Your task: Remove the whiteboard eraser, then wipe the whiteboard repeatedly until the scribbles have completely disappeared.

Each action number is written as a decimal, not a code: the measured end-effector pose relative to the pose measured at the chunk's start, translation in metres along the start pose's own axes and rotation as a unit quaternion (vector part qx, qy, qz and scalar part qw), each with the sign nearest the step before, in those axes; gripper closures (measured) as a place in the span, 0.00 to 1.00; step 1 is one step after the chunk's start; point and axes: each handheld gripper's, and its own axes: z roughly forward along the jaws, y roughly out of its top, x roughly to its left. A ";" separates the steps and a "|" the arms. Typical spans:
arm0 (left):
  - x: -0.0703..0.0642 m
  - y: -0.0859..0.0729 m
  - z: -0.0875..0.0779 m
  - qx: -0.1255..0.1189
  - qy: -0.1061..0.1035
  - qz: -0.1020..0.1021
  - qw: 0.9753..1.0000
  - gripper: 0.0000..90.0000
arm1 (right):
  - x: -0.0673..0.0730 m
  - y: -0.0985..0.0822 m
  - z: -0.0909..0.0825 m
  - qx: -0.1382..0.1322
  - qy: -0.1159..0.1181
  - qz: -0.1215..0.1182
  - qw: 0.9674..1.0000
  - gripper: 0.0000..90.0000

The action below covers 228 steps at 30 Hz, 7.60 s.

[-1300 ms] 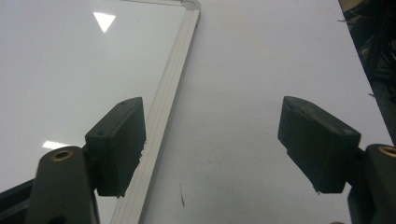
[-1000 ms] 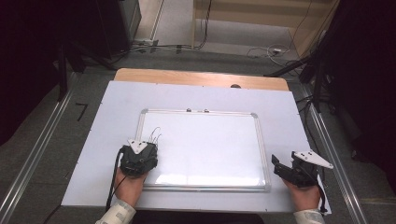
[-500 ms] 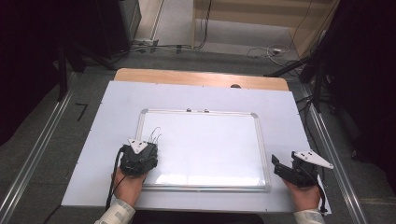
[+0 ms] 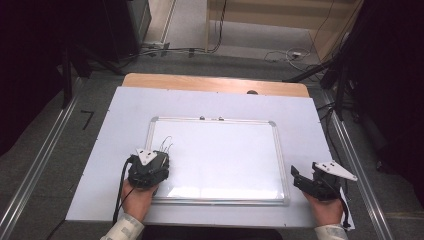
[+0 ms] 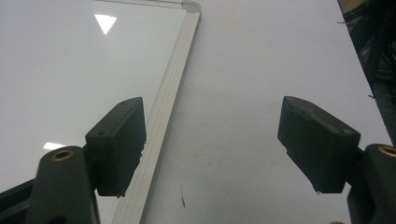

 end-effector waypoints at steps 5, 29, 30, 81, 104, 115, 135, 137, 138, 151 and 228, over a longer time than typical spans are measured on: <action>0.006 0.003 -0.010 -0.021 -0.006 -0.012 1.000 0.45 | 0.000 0.000 0.000 0.000 0.001 0.000 1.000 0.25; 0.013 0.009 -0.037 -0.067 -0.033 -0.025 0.997 0.45 | 0.002 0.003 0.003 -0.003 0.007 0.002 1.000 0.25; 0.013 0.009 -0.036 -0.066 -0.032 -0.026 0.997 0.45 | 0.002 0.003 0.003 -0.003 0.007 0.002 1.000 0.25; -0.008 0.021 0.008 -0.019 -0.073 0.032 0.997 0.45 | 0.004 0.002 0.002 0.000 0.002 -0.003 1.000 0.25; -0.015 0.021 0.027 0.021 -0.053 0.061 0.997 0.45 | 0.004 0.002 0.002 0.001 0.002 -0.003 1.000 0.25; -0.019 0.018 0.030 0.026 -0.044 0.070 0.996 0.45 | 0.003 0.002 0.002 -0.001 0.002 0.000 1.000 0.25; -0.015 0.021 0.038 0.035 -0.039 0.074 0.996 0.45 | 0.003 0.001 0.001 -0.001 0.001 -0.001 1.000 0.25; -0.014 0.023 0.040 0.036 -0.040 0.074 0.996 0.45 | 0.003 0.001 0.001 -0.001 0.001 0.000 1.000 0.25; -0.013 0.023 0.040 0.036 -0.040 0.074 0.996 0.45 | 0.003 0.001 0.001 -0.001 0.001 -0.001 1.000 0.25; -0.011 0.027 0.046 0.033 -0.035 0.067 0.997 0.45 | 0.004 0.001 0.001 -0.001 0.002 -0.001 1.000 0.25; -0.007 0.039 0.060 0.031 -0.024 0.058 0.998 0.45 | 0.003 0.001 0.003 0.004 0.002 0.000 1.000 0.25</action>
